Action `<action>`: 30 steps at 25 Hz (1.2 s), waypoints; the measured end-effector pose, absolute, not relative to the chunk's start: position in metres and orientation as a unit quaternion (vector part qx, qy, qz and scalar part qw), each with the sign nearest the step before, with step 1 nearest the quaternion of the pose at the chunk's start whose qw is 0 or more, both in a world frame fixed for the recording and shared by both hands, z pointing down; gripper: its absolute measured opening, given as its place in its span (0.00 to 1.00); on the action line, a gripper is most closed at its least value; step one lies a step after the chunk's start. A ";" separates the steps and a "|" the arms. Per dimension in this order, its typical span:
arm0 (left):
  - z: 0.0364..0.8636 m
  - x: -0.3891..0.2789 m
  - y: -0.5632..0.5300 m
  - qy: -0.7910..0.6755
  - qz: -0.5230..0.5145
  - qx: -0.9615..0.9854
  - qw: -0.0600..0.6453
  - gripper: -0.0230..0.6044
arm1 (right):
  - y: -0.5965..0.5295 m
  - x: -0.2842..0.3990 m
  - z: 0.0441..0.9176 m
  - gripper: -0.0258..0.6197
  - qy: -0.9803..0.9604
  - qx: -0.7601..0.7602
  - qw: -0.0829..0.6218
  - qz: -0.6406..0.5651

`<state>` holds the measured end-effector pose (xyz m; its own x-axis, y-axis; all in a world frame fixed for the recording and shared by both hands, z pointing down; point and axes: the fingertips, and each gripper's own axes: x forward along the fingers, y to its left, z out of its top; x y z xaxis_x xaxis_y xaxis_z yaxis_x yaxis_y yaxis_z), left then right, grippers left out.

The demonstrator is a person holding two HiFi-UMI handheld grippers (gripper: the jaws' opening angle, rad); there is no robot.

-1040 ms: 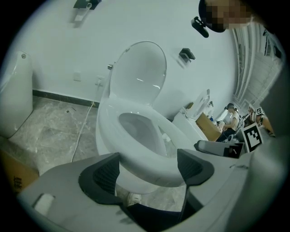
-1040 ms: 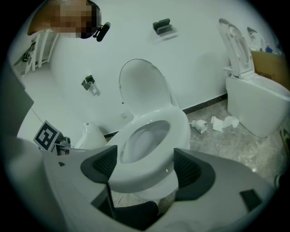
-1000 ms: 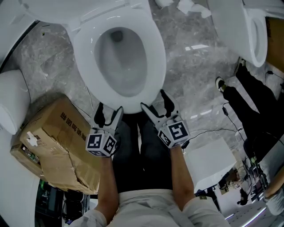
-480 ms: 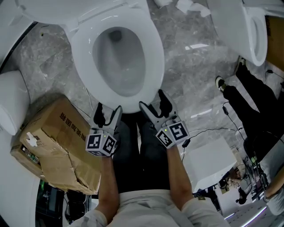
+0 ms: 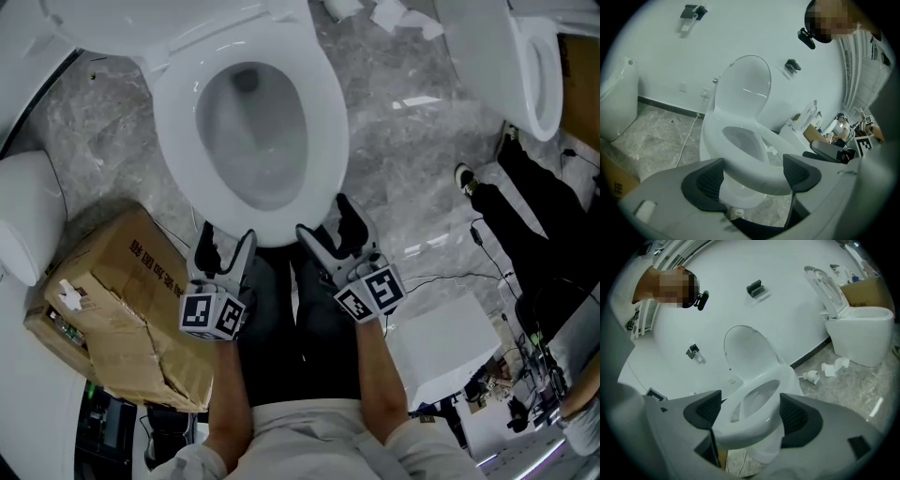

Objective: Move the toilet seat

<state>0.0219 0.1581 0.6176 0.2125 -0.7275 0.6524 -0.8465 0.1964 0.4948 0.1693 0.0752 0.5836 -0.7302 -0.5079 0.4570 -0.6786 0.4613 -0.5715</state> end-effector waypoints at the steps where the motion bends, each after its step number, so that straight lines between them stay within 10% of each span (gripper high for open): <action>1: 0.613 0.021 0.157 -0.625 0.064 0.632 0.454 0.66 | 0.074 0.168 0.579 0.65 -0.849 0.350 0.107 0.380; 30: 0.572 0.003 0.137 -0.660 0.012 0.626 0.416 0.62 | 0.041 0.152 0.522 0.48 -0.856 0.360 -0.027 0.369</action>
<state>0.0032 0.1368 0.5717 0.1287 -0.8155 0.5642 -0.8357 0.2171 0.5044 0.1521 0.0408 0.5218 -0.7391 -0.6370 0.2189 -0.5965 0.4680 -0.6520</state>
